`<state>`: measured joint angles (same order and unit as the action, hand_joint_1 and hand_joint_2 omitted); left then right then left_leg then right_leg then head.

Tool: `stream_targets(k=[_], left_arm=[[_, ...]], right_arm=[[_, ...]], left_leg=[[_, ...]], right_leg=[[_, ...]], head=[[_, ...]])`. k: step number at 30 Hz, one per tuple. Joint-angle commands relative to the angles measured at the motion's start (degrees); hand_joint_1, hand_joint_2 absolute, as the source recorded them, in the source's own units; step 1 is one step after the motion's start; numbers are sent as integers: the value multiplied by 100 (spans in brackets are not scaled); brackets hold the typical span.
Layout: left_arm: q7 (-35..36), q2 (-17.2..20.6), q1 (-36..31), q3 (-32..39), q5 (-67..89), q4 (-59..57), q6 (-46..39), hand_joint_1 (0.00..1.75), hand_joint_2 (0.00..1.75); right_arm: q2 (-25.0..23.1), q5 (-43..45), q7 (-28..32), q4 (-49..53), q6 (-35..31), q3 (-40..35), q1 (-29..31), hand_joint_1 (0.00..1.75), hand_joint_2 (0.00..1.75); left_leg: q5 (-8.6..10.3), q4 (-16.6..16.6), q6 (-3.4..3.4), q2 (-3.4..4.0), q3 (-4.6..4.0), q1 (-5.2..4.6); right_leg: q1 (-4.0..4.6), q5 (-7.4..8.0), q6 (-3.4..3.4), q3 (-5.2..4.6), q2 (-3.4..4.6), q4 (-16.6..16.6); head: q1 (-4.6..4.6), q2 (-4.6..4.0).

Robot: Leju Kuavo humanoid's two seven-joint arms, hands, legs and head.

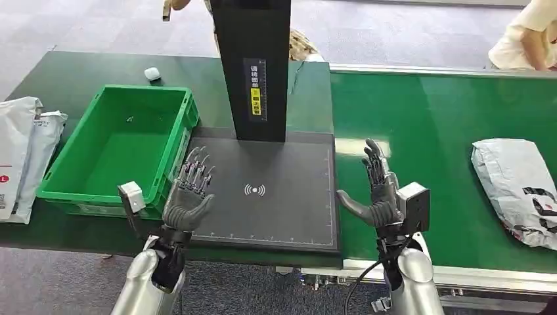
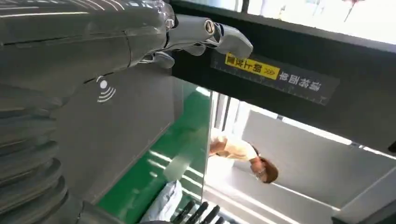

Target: Moved the parcel from conveyor to table for the left to box.

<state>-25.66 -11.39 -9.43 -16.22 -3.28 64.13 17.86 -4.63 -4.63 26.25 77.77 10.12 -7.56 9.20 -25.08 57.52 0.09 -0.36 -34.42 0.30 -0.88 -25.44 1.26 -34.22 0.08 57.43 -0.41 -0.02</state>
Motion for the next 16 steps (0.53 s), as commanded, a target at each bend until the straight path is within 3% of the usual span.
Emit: stream_targets(k=[1,8,16], left_arm=[[-3,14,95,228,60,245,-24,0,175],[-191,-3,177,282,271,458,-200,0,175],[-320,40,255,298,334,728,142,0,175]], right_arm=[[-78,-4,15,-12,-12,19,-57,0,175],[-94,-50,27,-25,21,63,-39,0,175],[-109,-104,25,-226,88,22,124,0,175]], left_leg=[[-5,-8,-3,8,23,2],[-3,-3,-2,3,11,1],[-6,-12,-4,15,31,3]], right_leg=[[3,-3,-7,22,4,-9],[2,-2,-4,11,1,-5],[4,-2,-9,29,10,-13]], head=[[-2,0],[-2,0],[-4,0]])
